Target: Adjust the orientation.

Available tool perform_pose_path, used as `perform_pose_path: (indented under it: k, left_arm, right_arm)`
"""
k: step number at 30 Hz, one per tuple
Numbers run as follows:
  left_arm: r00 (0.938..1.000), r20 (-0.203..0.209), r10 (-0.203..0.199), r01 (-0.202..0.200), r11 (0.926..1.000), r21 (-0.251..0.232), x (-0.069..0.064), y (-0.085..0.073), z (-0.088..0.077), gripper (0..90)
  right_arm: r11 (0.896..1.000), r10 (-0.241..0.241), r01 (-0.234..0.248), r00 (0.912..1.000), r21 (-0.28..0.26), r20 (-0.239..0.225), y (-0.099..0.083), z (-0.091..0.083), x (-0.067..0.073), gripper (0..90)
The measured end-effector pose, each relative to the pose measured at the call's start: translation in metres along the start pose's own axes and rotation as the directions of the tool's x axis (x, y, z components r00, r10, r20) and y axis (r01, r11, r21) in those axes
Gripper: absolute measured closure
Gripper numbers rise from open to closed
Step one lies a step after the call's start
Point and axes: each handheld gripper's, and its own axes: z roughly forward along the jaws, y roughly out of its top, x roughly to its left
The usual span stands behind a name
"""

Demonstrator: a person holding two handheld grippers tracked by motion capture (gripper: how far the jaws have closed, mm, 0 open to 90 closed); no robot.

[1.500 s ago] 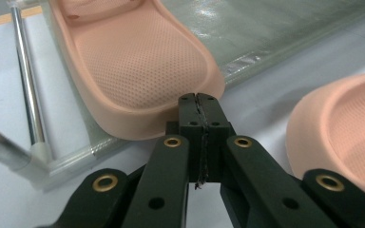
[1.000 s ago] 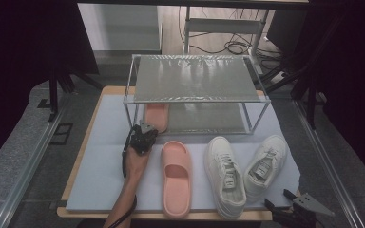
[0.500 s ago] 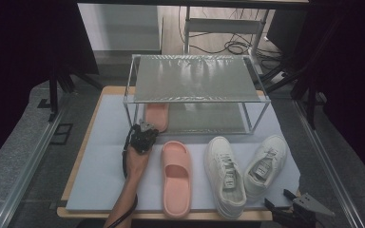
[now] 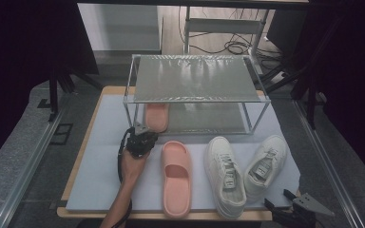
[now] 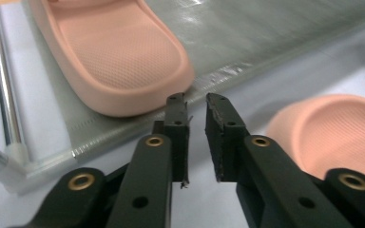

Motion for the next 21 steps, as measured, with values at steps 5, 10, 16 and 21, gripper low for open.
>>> perform_pose_path:
  k: [5,10,16,21]
  left_arm:
    - [0.9998,0.01,0.018,-0.018,0.9998,0.007,-0.004,-0.004,-0.01,72.7]
    - [0.9994,0.016,0.03,-0.03,0.9995,0.005,-0.008,-0.006,-0.02,70.5]
    - [0.9984,0.029,0.048,-0.048,0.9987,0.015,-0.013,-0.011,-0.033,67.6]
    - [0.9985,0.047,0.029,-0.03,0.9994,0.018,-0.014,-0.017,-0.042,67.5]
  right_arm:
    - [1.0,-0.003,0.003,1.0,0.001,0.004,0.0,0.0,0.0,14.1]
    - [1.0,-0.003,0.003,1.0,0.001,0.005,0.0,0.0,0.0,14.1]
    - [1.0,-0.003,0.003,1.0,0.001,0.004,0.0,0.0,0.0,14.1]
    - [1.0,-0.003,0.003,1.0,0.001,0.005,0.0,0.0,0.0,14.1]
